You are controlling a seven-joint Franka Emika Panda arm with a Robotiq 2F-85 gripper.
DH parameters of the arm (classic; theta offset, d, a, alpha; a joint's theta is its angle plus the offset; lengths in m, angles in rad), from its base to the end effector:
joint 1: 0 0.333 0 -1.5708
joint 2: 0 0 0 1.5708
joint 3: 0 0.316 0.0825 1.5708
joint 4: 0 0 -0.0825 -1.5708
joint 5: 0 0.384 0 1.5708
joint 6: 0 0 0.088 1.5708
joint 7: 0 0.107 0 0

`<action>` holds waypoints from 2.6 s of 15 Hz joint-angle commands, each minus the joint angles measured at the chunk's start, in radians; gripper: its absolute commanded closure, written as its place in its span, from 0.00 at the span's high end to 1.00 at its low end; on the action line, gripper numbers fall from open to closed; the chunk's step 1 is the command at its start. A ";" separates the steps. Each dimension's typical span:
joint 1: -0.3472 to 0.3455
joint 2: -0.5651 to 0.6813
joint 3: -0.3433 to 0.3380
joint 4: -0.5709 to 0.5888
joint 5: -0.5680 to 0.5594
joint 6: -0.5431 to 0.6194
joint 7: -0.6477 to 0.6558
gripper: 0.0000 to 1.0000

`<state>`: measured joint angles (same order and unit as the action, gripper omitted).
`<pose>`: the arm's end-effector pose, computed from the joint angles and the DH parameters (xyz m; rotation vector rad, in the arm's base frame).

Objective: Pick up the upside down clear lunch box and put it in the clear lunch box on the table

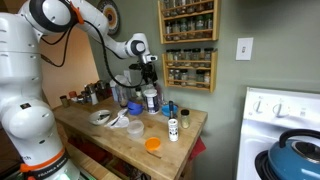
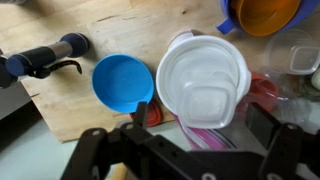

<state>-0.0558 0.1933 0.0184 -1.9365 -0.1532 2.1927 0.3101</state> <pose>0.6051 -0.0285 0.3927 2.9992 -0.3959 0.1199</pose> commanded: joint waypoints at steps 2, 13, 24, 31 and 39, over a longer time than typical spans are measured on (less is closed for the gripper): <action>0.022 0.021 -0.017 0.023 0.076 -0.074 -0.044 0.88; 0.044 -0.016 -0.033 -0.010 0.069 0.045 -0.023 0.33; 0.050 -0.119 -0.046 -0.060 -0.061 -0.108 -0.050 0.33; 0.003 -0.326 -0.077 -0.247 0.072 -0.086 -0.311 0.33; -0.005 -0.421 -0.124 -0.406 0.171 -0.107 -0.518 0.58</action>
<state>-0.0605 -0.2295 -0.1069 -2.3456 0.0191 2.0871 -0.2103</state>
